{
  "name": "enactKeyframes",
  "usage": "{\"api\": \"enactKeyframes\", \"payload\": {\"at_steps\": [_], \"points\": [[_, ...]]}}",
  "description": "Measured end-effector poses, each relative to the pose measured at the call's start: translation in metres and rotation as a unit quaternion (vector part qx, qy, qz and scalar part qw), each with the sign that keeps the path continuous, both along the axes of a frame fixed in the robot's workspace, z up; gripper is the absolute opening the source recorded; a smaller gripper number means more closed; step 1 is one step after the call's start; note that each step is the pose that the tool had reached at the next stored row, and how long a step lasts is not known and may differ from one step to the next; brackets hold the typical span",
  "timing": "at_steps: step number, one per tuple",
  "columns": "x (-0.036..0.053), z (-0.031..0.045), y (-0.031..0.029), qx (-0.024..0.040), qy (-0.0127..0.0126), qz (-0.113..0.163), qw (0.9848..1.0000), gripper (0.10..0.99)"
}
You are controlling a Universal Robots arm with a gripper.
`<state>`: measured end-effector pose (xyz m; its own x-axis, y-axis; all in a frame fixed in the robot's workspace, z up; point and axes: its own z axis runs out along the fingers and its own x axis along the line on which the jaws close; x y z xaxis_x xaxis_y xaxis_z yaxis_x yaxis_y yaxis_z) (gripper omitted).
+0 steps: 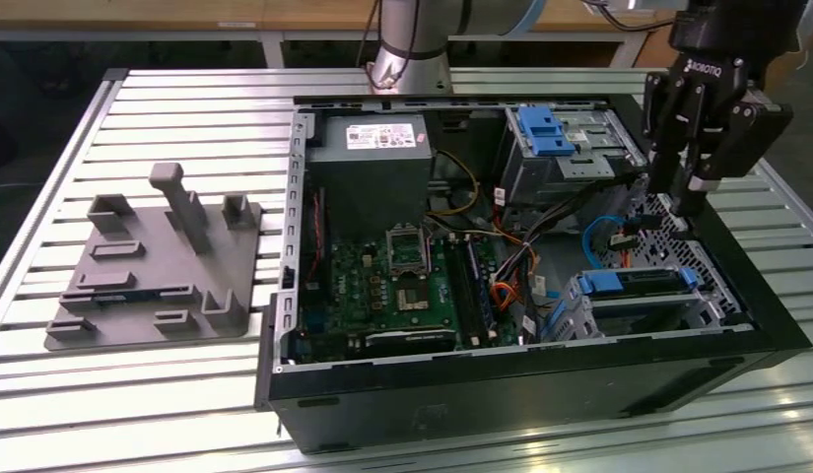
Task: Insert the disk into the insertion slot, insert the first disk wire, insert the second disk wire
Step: 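Insert the first disk wire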
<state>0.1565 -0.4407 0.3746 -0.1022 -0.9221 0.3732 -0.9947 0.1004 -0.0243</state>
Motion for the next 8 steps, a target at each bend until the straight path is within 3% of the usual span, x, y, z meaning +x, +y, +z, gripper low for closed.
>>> {"api": "enactKeyframes", "payload": {"at_steps": [1, 4, 8], "points": [[0.0003, -0.0008, 0.0002, -0.0022, 0.0, -0.003, 1.0, 0.541], [0.0011, -0.0038, 0.0012, -0.0062, 0.0, -0.01, 0.9999, 0.408], [0.0041, -0.0093, 0.0019, -0.0074, 0.0001, -0.024, 0.9997, 0.408]]}}
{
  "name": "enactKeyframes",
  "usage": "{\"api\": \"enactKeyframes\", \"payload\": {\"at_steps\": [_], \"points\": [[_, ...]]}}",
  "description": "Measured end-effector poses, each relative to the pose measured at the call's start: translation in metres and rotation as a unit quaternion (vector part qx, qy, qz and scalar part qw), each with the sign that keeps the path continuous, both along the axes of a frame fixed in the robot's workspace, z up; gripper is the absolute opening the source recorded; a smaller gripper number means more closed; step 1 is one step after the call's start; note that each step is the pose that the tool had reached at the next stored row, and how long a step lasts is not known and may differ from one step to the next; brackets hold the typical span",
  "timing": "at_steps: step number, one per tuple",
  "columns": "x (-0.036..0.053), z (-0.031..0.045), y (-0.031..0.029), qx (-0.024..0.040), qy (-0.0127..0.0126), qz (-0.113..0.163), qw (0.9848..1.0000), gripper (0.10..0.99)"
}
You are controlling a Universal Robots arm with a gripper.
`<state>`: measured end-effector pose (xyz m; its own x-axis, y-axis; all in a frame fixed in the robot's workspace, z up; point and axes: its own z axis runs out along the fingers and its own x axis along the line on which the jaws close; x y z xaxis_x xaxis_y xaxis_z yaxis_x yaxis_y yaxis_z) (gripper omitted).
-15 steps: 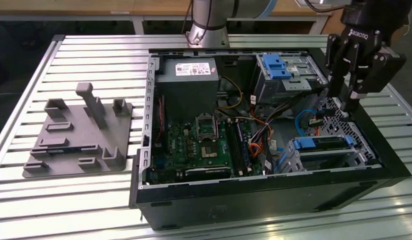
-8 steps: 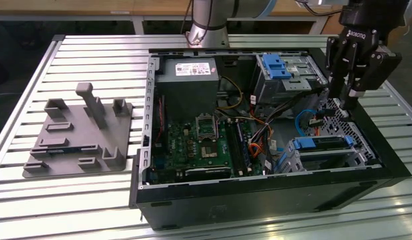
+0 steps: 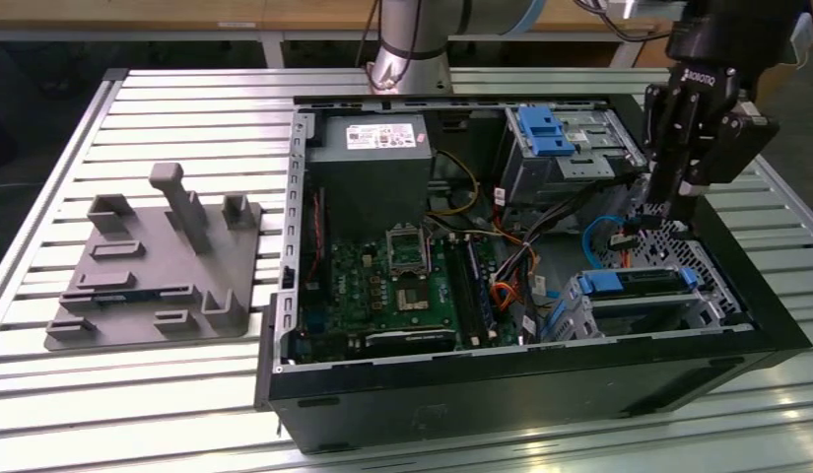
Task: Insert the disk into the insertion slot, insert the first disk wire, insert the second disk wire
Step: 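Insert the first disk wire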
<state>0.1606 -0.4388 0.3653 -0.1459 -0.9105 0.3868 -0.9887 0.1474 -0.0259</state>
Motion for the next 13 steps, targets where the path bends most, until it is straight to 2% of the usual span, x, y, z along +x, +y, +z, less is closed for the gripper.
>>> {"api": "enactKeyframes", "payload": {"at_steps": [3, 7, 13], "points": [[0.004, -0.0049, 0.0021, -0.0002, 0.0, -0.006, 1.0, 0.408], [0.0043, -0.0099, 0.0169, -0.0022, 0.0, -0.006, 1.0, 0.408], [0.0051, -0.0119, 0.0176, -0.0037, 0.0019, -0.005, 1.0, 0.408]]}}
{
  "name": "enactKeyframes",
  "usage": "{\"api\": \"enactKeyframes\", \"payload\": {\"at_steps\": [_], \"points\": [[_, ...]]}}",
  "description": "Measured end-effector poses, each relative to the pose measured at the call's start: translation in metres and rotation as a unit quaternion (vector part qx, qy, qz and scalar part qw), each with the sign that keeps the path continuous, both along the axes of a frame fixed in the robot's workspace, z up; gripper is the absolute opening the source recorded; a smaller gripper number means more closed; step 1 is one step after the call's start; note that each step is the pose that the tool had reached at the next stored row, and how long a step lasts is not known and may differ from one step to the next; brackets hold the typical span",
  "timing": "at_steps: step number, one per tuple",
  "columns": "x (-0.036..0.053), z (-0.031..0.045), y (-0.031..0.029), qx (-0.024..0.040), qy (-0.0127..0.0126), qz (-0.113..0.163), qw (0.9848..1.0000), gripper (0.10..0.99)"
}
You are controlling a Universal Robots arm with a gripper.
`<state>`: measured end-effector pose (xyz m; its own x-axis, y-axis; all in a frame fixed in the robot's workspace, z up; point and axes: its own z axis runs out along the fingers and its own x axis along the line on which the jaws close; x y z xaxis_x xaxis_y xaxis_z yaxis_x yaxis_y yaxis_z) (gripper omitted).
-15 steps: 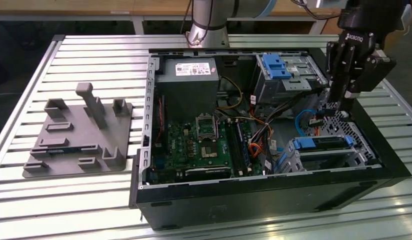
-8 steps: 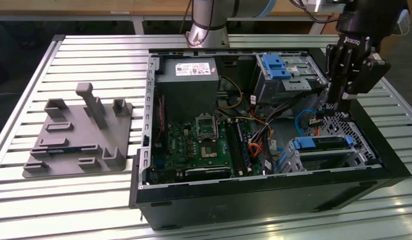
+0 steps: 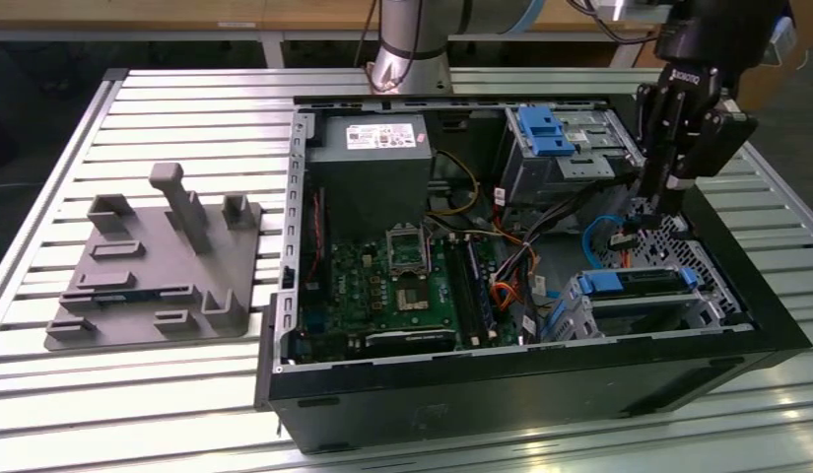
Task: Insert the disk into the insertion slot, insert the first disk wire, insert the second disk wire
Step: 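Insert the first disk wire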
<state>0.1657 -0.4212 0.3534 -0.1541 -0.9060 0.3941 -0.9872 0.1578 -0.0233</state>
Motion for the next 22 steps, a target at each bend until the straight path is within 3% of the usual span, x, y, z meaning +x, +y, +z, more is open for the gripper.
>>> {"api": "enactKeyframes", "payload": {"at_steps": [5, 22], "points": [[0.0, -0.0049, -0.0001, -0.0002, 0.0011, 0.0, 1.0, 0.408], [0.0019, -0.0111, -0.0054, -0.0013, 0.002, 0.0, 1.0, 0.408]]}}
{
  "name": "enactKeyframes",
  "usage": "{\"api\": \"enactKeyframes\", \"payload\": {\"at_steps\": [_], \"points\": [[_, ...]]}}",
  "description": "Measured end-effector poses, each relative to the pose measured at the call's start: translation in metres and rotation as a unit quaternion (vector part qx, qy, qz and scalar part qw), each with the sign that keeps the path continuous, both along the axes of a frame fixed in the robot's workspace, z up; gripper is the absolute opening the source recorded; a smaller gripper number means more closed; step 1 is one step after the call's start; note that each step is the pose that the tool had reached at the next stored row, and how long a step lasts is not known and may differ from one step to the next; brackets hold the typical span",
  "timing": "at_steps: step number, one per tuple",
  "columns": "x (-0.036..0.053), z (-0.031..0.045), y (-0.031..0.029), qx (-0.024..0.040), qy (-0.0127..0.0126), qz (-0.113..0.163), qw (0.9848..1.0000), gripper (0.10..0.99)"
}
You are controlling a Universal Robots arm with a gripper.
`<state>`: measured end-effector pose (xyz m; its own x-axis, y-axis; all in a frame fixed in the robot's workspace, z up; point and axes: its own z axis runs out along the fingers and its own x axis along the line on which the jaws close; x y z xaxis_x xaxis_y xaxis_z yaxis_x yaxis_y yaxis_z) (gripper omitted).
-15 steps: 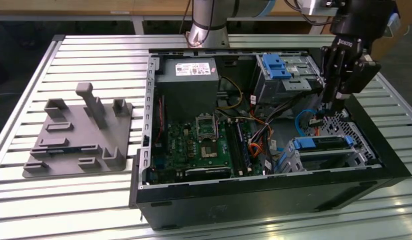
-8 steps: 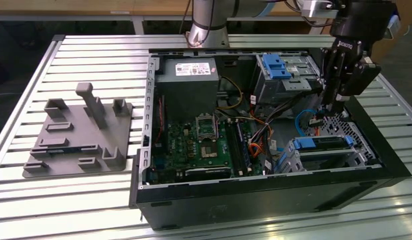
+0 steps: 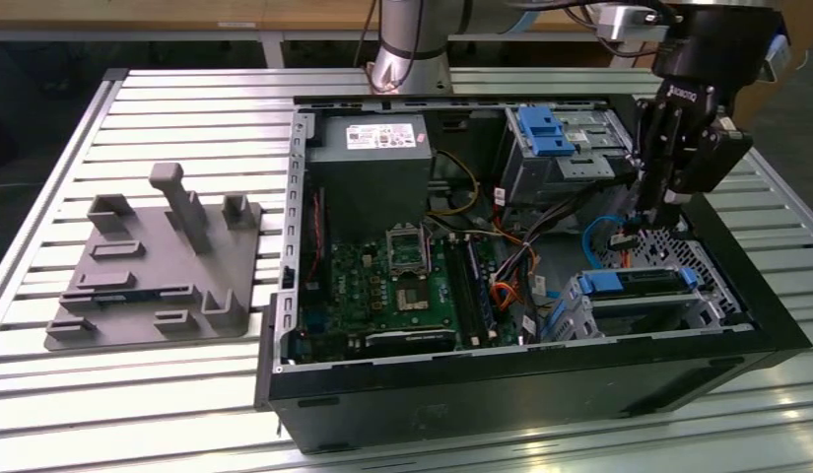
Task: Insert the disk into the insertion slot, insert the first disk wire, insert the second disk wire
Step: 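Insert the first disk wire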
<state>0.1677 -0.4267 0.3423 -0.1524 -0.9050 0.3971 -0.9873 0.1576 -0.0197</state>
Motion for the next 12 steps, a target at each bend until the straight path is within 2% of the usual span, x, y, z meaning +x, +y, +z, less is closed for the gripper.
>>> {"api": "enactKeyframes", "payload": {"at_steps": [4, 5, 8, 12], "points": [[0.0001, -0.0024, 0.0, -0.003, 0.0, 0.0, 1.0, 0.388], [0.0001, -0.0032, 0.0, -0.0041, 0.0, 0.0, 1.0, 0.318], [0.0001, -0.0054, 0.0001, -0.0081, 0.0, 0.0, 1.0, 0.318], [0.0001, -0.0063, 0.002, -0.0165, 0.0, 0.0, 0.9999, 0.318]]}}
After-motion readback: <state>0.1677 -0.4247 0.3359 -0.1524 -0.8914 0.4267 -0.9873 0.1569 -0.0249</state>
